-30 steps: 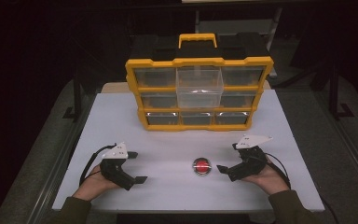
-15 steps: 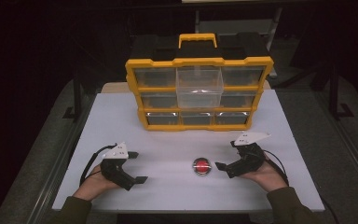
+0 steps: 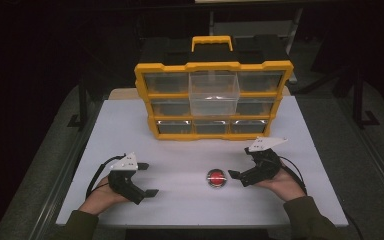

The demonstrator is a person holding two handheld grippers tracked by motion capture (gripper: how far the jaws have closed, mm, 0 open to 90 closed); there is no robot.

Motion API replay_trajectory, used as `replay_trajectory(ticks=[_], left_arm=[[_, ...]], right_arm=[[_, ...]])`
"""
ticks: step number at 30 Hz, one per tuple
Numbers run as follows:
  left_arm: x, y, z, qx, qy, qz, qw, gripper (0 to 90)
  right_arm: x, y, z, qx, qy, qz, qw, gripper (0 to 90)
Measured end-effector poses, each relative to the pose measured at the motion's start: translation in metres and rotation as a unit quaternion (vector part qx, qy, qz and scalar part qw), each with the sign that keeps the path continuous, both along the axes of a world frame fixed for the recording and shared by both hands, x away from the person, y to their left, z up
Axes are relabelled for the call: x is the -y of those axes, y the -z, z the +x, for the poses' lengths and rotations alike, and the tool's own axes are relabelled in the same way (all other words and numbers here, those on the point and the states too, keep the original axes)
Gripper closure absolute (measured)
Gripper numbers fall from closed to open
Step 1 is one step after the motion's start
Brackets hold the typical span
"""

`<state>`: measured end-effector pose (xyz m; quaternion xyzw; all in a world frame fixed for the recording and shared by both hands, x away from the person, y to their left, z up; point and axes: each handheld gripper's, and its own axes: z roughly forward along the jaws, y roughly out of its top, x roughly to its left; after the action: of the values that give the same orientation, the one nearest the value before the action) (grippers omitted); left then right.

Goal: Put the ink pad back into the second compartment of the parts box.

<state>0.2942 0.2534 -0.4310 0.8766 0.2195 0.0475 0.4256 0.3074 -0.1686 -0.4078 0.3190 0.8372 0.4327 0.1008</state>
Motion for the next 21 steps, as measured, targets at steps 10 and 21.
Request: replay_trajectory(ticks=[10, 21], left_arm=[[0.0, 0.0, -0.001, 0.002, -0.001, -0.002, 1.0, 0.0], [0.0, 0.0, 0.0, 0.002, -0.001, -0.003, 1.0, 0.0]], right_arm=[[-0.006, -0.003, 0.006, 0.0, -0.006, -0.001, 1.0, 0.0], [-0.014, -0.004, 0.014, -0.003, -0.015, -0.006, 0.9999, 0.0]])
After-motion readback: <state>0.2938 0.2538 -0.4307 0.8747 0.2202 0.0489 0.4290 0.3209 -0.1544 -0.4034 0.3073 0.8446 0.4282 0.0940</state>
